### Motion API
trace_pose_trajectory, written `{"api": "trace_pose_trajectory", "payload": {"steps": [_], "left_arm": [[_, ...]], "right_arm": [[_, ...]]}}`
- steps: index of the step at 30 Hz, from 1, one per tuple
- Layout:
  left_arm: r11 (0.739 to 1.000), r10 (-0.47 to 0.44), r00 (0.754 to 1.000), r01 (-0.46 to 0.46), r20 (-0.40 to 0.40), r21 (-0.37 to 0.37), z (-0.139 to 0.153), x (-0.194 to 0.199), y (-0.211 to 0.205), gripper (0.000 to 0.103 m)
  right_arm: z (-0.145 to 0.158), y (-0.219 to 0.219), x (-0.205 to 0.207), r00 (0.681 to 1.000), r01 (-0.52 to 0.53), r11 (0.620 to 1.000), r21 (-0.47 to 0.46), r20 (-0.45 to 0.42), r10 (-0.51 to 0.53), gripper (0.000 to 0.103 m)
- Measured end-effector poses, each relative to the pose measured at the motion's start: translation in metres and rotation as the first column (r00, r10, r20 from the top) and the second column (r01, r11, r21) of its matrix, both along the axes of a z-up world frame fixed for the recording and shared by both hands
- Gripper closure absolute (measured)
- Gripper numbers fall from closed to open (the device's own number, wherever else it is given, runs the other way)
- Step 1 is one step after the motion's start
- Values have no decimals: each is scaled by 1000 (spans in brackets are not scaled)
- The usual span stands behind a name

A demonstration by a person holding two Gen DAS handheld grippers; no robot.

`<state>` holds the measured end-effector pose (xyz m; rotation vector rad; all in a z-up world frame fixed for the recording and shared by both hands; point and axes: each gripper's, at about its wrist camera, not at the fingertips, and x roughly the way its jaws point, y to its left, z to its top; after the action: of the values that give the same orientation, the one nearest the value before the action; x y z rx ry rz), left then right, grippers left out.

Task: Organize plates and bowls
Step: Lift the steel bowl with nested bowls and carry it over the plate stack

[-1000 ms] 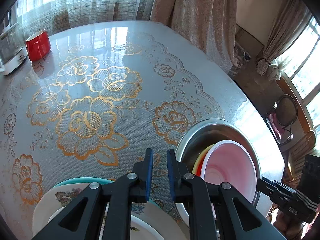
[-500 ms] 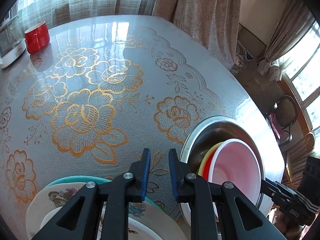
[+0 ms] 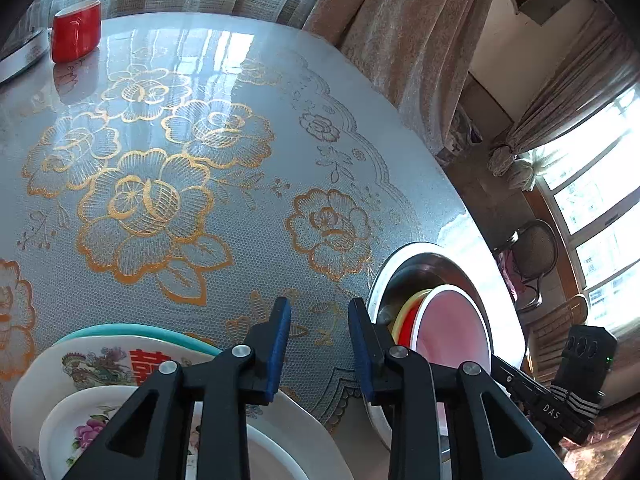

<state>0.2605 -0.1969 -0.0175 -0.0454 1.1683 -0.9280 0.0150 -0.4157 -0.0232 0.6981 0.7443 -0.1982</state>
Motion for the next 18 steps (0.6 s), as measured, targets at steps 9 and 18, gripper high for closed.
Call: {"api": "trace_pose_trajectory", "payload": {"steps": [9, 18], "left_arm": [[997, -71, 997, 71, -4, 12, 5, -11, -14, 70], [992, -95, 995, 92, 36, 81, -9, -39, -26, 91]], "right_arm": [[0, 1, 1, 1000, 0, 1000, -3, 0, 0, 83], [0, 0, 0, 1000, 8, 1000, -27, 1, -8, 83]]}}
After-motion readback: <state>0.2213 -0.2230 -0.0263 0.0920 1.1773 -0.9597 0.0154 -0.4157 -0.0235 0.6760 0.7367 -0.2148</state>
